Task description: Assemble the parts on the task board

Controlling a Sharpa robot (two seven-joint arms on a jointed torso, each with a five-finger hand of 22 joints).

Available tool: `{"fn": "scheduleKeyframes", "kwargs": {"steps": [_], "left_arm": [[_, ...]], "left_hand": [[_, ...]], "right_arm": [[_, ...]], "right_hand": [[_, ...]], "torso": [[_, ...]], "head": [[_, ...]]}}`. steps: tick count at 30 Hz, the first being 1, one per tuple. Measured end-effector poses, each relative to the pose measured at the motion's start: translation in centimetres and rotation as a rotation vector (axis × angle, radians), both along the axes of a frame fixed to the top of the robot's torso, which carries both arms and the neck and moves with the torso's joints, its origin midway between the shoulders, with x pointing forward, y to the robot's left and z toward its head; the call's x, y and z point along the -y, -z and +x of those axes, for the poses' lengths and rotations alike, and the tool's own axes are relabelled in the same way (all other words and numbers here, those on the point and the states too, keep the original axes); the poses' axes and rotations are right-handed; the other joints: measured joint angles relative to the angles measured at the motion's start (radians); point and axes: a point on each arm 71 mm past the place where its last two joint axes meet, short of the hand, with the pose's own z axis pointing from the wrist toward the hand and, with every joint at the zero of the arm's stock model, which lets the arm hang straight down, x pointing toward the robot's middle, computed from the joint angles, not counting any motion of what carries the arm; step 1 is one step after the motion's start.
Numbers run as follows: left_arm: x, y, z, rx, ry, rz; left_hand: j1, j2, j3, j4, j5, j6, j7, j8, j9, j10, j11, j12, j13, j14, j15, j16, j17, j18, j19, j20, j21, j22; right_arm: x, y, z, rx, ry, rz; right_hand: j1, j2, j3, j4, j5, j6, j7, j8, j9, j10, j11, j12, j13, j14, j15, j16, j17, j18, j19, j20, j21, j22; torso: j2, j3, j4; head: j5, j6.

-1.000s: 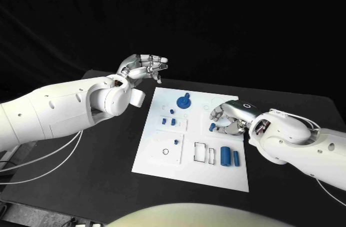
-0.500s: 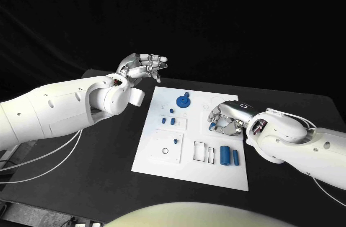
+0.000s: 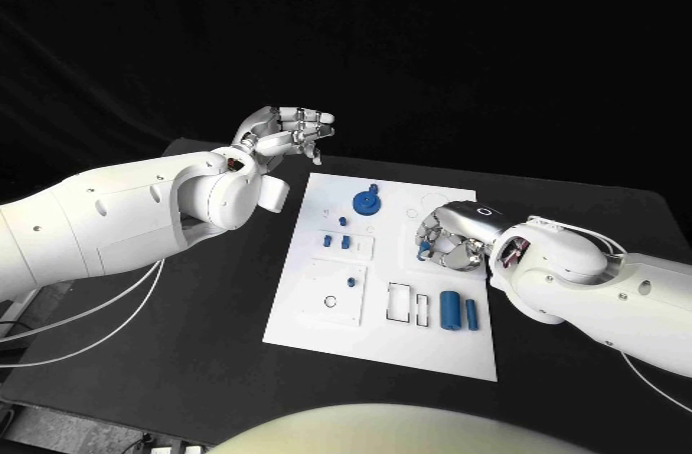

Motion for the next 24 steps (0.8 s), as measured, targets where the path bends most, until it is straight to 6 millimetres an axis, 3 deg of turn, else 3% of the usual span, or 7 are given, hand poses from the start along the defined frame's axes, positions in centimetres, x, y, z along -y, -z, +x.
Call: {"fn": "scheduleKeyframes", "kwargs": {"steps": [12,22,24], "left_arm": [[0.0,0.0,0.0,-0.001,-0.001,0.001],[-0.1,0.1,0.1,-0.001,-0.005,0.003],[-0.1,0.1,0.2,-0.001,-0.006,0.003]], "left_hand": [[0.000,0.000,0.000,0.000,0.000,0.000,0.000,0.000,0.000,0.000,0.000,0.000,0.000,0.000,0.000,0.000,0.000,0.000,0.000,0.000,0.000,0.000],[0.000,0.000,0.000,0.000,0.000,0.000,0.000,0.000,0.000,0.000,0.000,0.000,0.000,0.000,0.000,0.000,0.000,0.000,0.000,0.000,0.000,0.001],[0.000,0.000,0.000,0.000,0.000,0.000,0.000,0.000,0.000,0.000,0.000,0.000,0.000,0.000,0.000,0.000,0.000,0.000,0.000,0.000,0.000,0.001]], "right_arm": [[0.1,-0.1,-0.7,0.024,-0.003,0.012],[-0.6,-3.1,-2.2,0.098,-0.031,0.093],[-1.0,-3.5,-2.6,0.109,-0.043,0.112]], "right_hand": [[-0.006,-0.006,0.035,-0.017,-0.012,0.035,-0.010,0.028,0.019,0.039,-0.014,-0.009,0.008,0.000,-0.008,0.010,0.013,0.000,0.000,-0.007,0.038,0.000],[-0.011,-0.011,0.039,-0.022,-0.014,0.038,-0.013,0.032,0.021,0.048,-0.016,-0.003,0.013,0.000,-0.007,0.010,0.017,0.000,-0.004,-0.011,0.045,0.000],[-0.011,-0.011,0.041,-0.024,-0.014,0.038,-0.013,0.032,0.023,0.048,-0.016,-0.003,0.013,0.000,-0.007,0.013,0.019,-0.012,-0.004,-0.011,0.053,0.000]], "torso": [[-0.001,-0.0005,0.0000],[-0.003,-0.0003,-0.0007],[-0.003,-0.0004,-0.0007]], "head": [[0.001,-0.003],[0.000,0.001],[0.000,0.002]]}}
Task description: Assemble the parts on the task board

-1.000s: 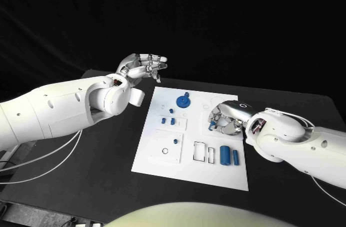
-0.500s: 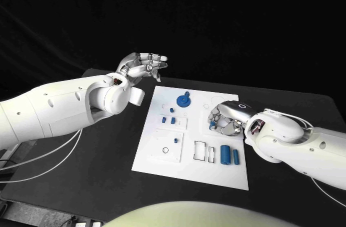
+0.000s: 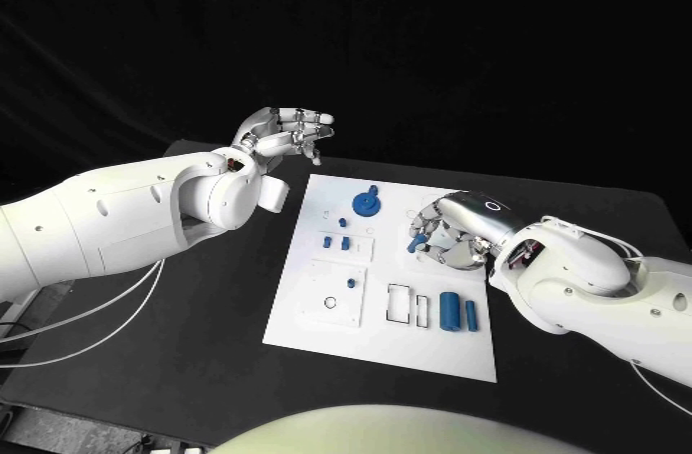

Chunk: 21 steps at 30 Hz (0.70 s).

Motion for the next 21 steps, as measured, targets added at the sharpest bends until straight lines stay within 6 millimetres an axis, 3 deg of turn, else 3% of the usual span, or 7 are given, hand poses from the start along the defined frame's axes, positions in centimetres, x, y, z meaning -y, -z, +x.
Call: {"fn": "scheduleKeyframes", "kwargs": {"steps": [9,21], "left_arm": [[0.1,0.1,0.1,0.000,0.000,0.000],[0.8,0.1,0.3,-0.001,0.011,-0.003]], "left_hand": [[0.000,0.000,0.000,0.000,0.000,0.000,0.000,0.000,0.000,0.000,0.000,0.000,0.000,0.000,0.000,0.000,-0.001,0.000,0.000,0.000,0.000,0.000],[0.000,0.000,0.000,0.000,0.000,0.000,0.000,0.000,0.000,0.000,0.000,0.000,0.000,0.000,0.000,0.000,-0.001,0.000,0.000,0.000,0.000,0.000]], "right_arm": [[-3.8,-0.9,-2.0,0.017,-0.090,0.081],[-9.9,1.3,-4.8,-0.045,-0.225,0.151]], "right_hand": [[-0.001,-0.001,0.000,0.000,0.005,0.000,0.000,0.003,0.000,0.001,0.001,0.000,0.000,0.000,0.000,0.001,0.000,0.000,0.000,0.000,0.000,0.000],[-0.002,-0.002,0.003,-0.003,0.005,-0.001,0.000,0.004,0.001,0.002,0.002,0.000,0.000,0.003,-0.003,0.001,-0.005,0.000,0.000,0.000,0.000,0.000]], "torso": [[0.000,-0.0009,0.0001],[0.002,-0.0016,0.0009]], "head": [[0.010,0.001],[0.028,-0.005]]}}
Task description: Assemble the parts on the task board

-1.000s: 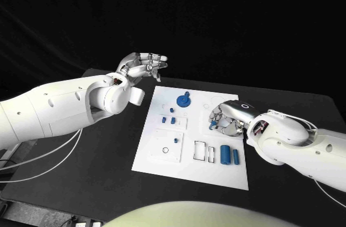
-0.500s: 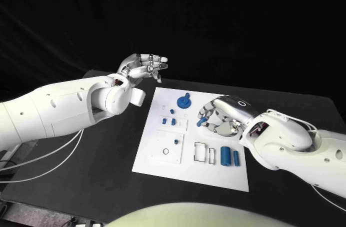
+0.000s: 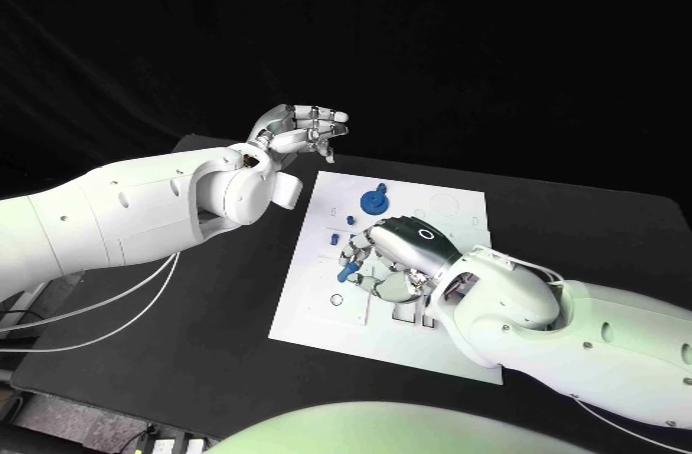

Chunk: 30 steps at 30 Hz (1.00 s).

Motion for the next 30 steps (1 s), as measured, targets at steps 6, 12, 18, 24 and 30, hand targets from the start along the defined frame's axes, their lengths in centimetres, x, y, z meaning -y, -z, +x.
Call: {"fn": "scheduleKeyframes", "kwargs": {"steps": [6,12,18,24,30], "left_arm": [[0.5,0.0,0.0,-0.001,0.010,-0.003],[0.7,0.0,0.0,-0.002,0.015,-0.004],[0.8,0.1,0.1,-0.004,0.018,-0.004],[0.8,0.1,0.1,-0.005,0.020,-0.004],[0.9,0.1,0.1,-0.006,0.021,-0.004]], "left_hand": [[0.000,0.000,0.000,0.000,0.000,0.000,0.000,0.000,0.000,0.000,0.000,0.005,-0.001,0.000,0.000,0.000,-0.001,0.000,0.000,0.000,0.000,0.000],[0.000,0.000,0.000,0.000,0.000,0.000,0.000,0.000,0.000,0.000,0.000,0.005,-0.001,0.000,0.000,0.000,-0.001,0.000,0.000,0.000,0.000,0.000],[0.000,0.000,0.000,0.000,0.000,0.000,0.000,0.000,0.000,0.000,0.000,0.005,-0.001,0.000,0.000,0.000,-0.001,0.000,0.000,0.000,0.000,0.000],[0.000,0.000,0.000,0.000,0.000,-0.002,0.002,0.000,0.000,0.000,0.000,0.005,-0.001,0.000,0.000,0.000,-0.002,0.000,0.000,0.000,0.000,0.000],[0.000,0.000,0.000,0.000,0.000,-0.004,0.004,0.000,0.000,0.000,0.000,0.005,-0.001,0.000,0.000,0.000,-0.002,0.000,0.000,0.000,0.000,0.000]], "right_arm": [[-1.3,1.7,-0.1,-0.029,-0.021,-0.010],[-1.7,3.0,0.1,-0.052,-0.024,-0.032],[-1.6,3.9,0.4,-0.065,-0.019,-0.063],[-1.5,4.3,0.6,-0.061,-0.021,-0.091],[-1.8,4.5,0.5,-0.048,-0.032,-0.112]], "right_hand": [[-0.002,0.002,0.002,-0.003,0.006,-0.001,0.000,0.000,0.002,0.000,0.000,0.000,-0.001,0.000,0.000,0.000,-0.002,0.000,0.000,0.000,0.000,0.000],[-0.007,0.007,0.002,-0.003,0.006,0.001,0.004,-0.002,0.002,0.000,0.000,0.000,-0.001,0.000,0.000,0.000,-0.004,0.000,0.000,0.000,0.000,0.000],[-0.007,0.007,0.002,-0.003,0.006,0.000,0.004,-0.002,0.002,0.000,0.000,0.000,-0.001,0.000,0.000,0.000,-0.004,0.000,0.000,0.000,0.000,0.000],[-0.007,0.007,0.002,-0.003,0.005,-0.001,0.005,0.002,0.003,0.001,0.001,0.000,-0.001,0.000,0.000,0.000,-0.006,0.000,0.000,0.000,-0.004,0.000],[-0.007,0.007,0.002,-0.003,0.005,-0.002,0.006,0.002,0.003,0.001,0.001,0.000,-0.001,0.000,0.000,0.000,-0.006,0.000,0.000,0.000,-0.004,0.001]], "torso": [[0.001,-0.0004,0.0012],[0.002,0.0001,-0.0002],[0.002,0.0013,-0.0008],[0.002,0.0020,-0.0009],[0.001,0.0025,-0.0010]], "head": [[0.005,-0.005],[0.010,-0.008],[0.012,-0.012],[0.013,-0.014],[0.013,-0.015]]}}
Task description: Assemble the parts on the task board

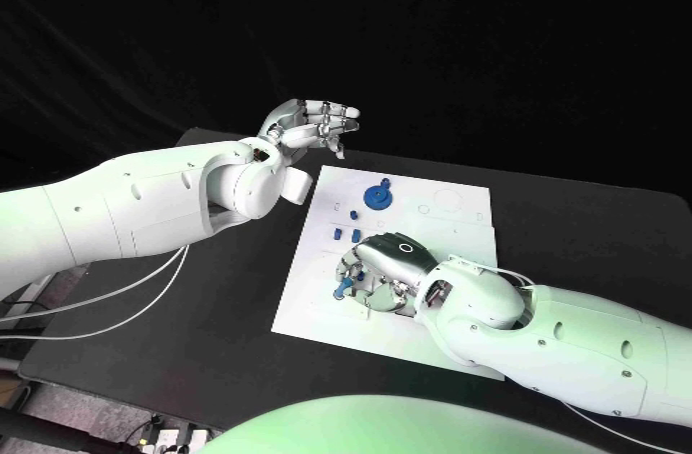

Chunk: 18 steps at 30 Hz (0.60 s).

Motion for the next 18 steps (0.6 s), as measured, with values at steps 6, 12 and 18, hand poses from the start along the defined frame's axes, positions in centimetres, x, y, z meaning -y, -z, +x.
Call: {"fn": "scheduleKeyframes", "kwargs": {"steps": [6,12,18], "left_arm": [[0.00,0.01,0.00,-0.001,0.001,0.000],[-0.06,0.02,0.00,-0.002,0.000,0.001],[-0.07,0.02,-0.01,-0.002,0.000,0.001]], "left_hand": [[0.000,0.000,-0.003,0.003,0.000,-0.004,-0.004,0.000,0.000,-0.004,-0.004,0.000,0.000,0.000,0.000,0.000,0.000,0.000,0.000,0.000,0.000,0.000],[0.000,0.000,-0.003,0.003,0.000,-0.004,-0.004,0.000,0.000,-0.004,-0.004,0.003,0.000,0.000,0.000,0.000,0.000,0.000,0.000,0.000,0.000,0.000],[0.000,0.000,-0.003,0.003,0.000,-0.004,-0.004,0.000,0.000,-0.004,-0.004,0.003,0.000,0.000,0.000,0.000,0.000,0.000,0.000,0.000,0.000,0.000]], "right_arm": [[-0.13,0.14,-0.09,0.006,-0.007,-0.012],[-0.14,0.23,-0.07,0.010,-0.008,-0.024],[-0.49,0.24,-0.16,0.017,-0.013,-0.039]], "right_hand": [[0.000,0.000,0.000,0.000,0.000,-0.001,0.001,0.000,0.000,0.000,0.000,0.000,0.000,0.000,0.000,0.000,0.000,0.000,0.000,0.000,0.000,0.000],[0.000,0.000,0.000,0.000,0.004,-0.002,0.001,0.000,0.000,0.000,0.000,0.000,0.001,0.000,0.000,0.000,0.000,0.001,0.000,0.000,0.000,0.000],[-0.011,-0.011,0.003,-0.003,0.005,-0.003,0.002,-0.001,0.004,0.000,0.000,-0.010,0.003,0.000,0.000,0.000,-0.006,0.002,0.000,0.000,-0.009,0.000]], "torso": [[0.000,-0.0004,0.0001],[0.000,-0.0007,0.0001],[0.000,-0.0012,0.0002]], "head": [[0.000,0.000],[0.000,-0.002],[-0.001,-0.003]]}}
